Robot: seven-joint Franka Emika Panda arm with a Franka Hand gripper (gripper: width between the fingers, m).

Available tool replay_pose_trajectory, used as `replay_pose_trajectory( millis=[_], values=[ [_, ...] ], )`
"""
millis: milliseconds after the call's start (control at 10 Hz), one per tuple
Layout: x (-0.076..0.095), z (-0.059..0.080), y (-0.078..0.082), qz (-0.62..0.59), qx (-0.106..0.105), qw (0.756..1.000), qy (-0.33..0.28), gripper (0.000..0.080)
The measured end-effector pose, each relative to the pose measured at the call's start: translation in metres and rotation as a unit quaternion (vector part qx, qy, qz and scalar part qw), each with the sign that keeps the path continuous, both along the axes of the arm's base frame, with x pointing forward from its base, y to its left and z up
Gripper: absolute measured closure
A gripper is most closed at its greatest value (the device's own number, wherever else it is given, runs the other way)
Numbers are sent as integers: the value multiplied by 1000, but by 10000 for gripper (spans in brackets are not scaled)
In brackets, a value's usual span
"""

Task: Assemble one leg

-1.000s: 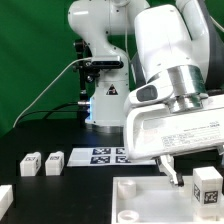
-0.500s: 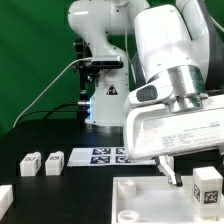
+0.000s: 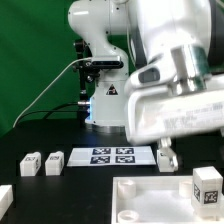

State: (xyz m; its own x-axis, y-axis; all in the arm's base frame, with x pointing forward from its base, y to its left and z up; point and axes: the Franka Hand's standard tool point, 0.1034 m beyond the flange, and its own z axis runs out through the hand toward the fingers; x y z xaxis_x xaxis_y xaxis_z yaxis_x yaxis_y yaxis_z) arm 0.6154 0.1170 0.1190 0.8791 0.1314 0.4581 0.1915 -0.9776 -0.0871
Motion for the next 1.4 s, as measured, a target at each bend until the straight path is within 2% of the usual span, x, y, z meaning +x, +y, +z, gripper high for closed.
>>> replay_pose_trajectory(
  millis=[100, 200, 300, 400, 500, 600, 700, 1100, 1300, 1400],
  values=[
    [-5, -1, 3, 5, 1, 999, 45, 150],
    [-1, 9, 4, 9, 4, 994, 106, 150],
    [16, 19, -4, 13, 4, 987, 162, 150],
    [21, 11, -3, 16, 3, 980, 199, 150],
    [18, 2, -1, 26, 0, 971, 238, 150],
    [13, -8, 0, 37, -13, 958, 285, 150],
    [13, -13, 2, 43, -16, 947, 317, 150],
    [16, -14, 3, 43, -15, 948, 314, 150],
    [14, -26, 0, -20, -6, 943, 331, 150],
    [14, -31, 1, -28, -12, 943, 331, 150]
  ],
)
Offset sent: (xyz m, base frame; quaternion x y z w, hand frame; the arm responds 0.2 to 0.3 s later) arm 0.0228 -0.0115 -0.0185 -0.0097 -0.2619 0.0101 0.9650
